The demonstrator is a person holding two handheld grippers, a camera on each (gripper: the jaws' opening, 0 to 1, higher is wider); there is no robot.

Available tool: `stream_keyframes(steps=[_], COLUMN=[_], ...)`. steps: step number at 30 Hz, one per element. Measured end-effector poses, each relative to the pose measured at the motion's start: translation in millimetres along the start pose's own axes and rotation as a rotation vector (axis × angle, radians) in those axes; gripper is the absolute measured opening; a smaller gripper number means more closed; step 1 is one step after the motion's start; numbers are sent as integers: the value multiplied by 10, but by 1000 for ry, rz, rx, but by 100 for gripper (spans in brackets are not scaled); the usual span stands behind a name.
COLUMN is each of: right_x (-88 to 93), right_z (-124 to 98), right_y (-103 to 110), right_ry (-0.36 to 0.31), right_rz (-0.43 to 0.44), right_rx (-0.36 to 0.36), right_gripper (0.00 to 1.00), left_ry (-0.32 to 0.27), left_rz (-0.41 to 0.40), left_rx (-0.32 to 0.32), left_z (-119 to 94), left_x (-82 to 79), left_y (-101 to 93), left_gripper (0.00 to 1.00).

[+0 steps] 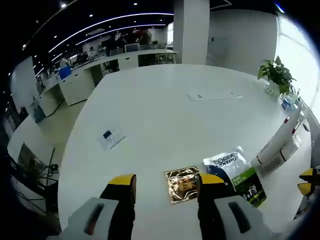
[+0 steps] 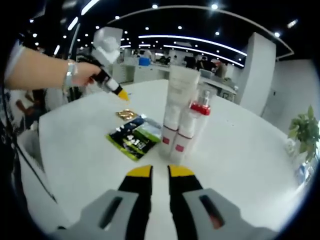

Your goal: Arrange the skincare products in the storage area until every visible bottle or jar stands upright without overlapping.

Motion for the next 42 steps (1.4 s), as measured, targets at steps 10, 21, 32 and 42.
stream_keyframes(steps=[10,21,32,42], right_x=[-55,24,7,43], right_z=[67,105,69,64], right_y=[92,38,0,-78], right_ry=[25,106,142,179], right_rz=[-13,2,8,13], right_rx=[-3,53,90,106], right_gripper=[11,11,11,11], left_ry=[-26,98,190,303], left_rz=[149,356,374,434], left_rx=[46,129,163,176], left_z=[27,578,991,1344], left_x=[-335,-706,-827,-877], left_y=[663,1058,1228,1304], left_gripper=[57,56,52,52])
Point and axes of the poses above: the point that each gripper's makers call its tool centre point, and the gripper's own axes: z roughly forward along the fingers, y roughly to its left, x roughly out of its underside, the point moved 6 cm from there along -z, roughly backward along the fingers, and after that the axes turned 7 degrees about -z, right-handed, at the moved point
